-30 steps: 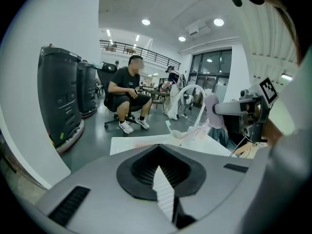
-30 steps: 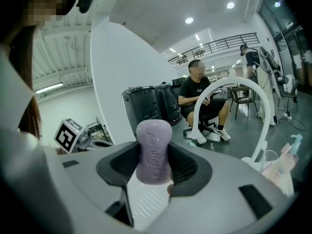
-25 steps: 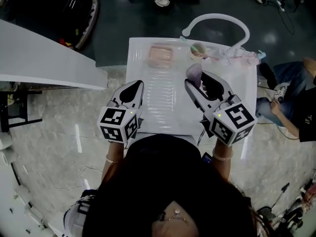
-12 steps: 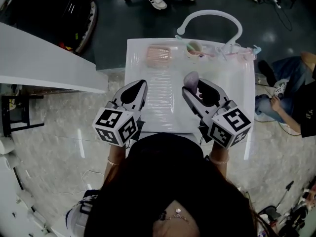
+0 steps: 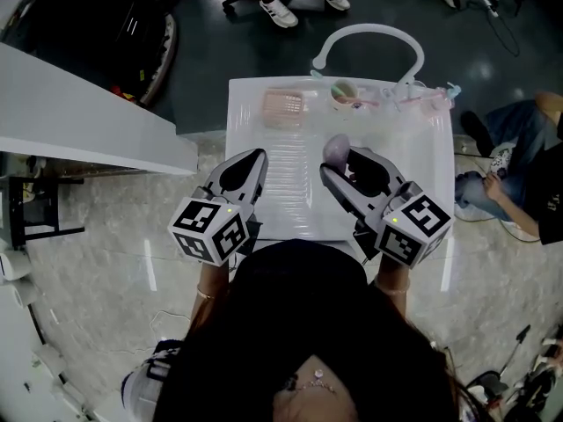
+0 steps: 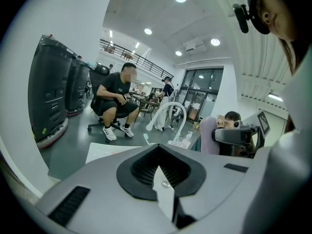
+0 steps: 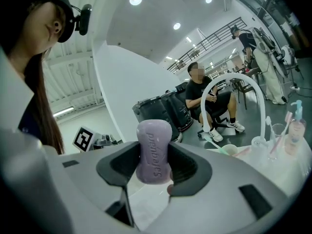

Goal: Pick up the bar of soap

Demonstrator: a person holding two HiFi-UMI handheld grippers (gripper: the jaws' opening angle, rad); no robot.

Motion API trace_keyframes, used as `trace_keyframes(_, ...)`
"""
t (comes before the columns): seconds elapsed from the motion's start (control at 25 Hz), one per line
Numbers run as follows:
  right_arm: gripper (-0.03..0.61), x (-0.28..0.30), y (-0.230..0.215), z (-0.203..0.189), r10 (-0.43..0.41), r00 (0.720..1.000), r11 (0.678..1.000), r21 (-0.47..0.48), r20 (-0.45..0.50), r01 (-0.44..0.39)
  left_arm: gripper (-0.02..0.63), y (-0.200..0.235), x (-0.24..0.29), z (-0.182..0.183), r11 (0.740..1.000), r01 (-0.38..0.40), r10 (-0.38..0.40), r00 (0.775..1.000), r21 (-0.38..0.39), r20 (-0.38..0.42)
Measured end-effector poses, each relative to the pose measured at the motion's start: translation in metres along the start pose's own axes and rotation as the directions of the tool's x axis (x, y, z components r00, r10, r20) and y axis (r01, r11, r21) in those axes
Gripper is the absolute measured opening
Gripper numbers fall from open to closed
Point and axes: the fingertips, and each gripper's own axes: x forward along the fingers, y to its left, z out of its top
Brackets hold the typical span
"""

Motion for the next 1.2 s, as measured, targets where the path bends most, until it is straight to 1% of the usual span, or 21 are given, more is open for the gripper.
trace_keyframes(0.2, 0.187, 0.002, 0.002, 0.002, 0.007, 1.000, 1.000, -0.009, 0.004, -0.007, 0.006, 0.000, 0.000, 0.001, 1.000, 0.000, 0.000, 1.000, -0.001, 0.003)
trace_keyframes(0.4, 0.187, 0.007, 0.000, 0.000, 0.009, 1.000, 1.000, 0.011, 0.002, -0.009, 0.006, 0.002, 0.000, 0.003, 1.000, -0.002, 0.002, 1.000, 0.002, -0.001)
trace_keyframes(0.72, 0.187, 0.013, 0.002, 0.001, 0.034, 0.999, 0.999, 0.011, -0.002, -0.034, 0.006, 0.004, -0.002, 0.002, 1.000, -0.017, 0.017, 1.000, -0.003, -0.011)
trace_keyframes(1.2, 0.187, 0.026, -0.002, 0.000, 0.049, 0.999, 0.999, 0.016, -0.012, -0.049, 0.006, 0.016, -0.004, 0.002, 0.999, -0.045, 0.045, 0.999, -0.003, -0.016)
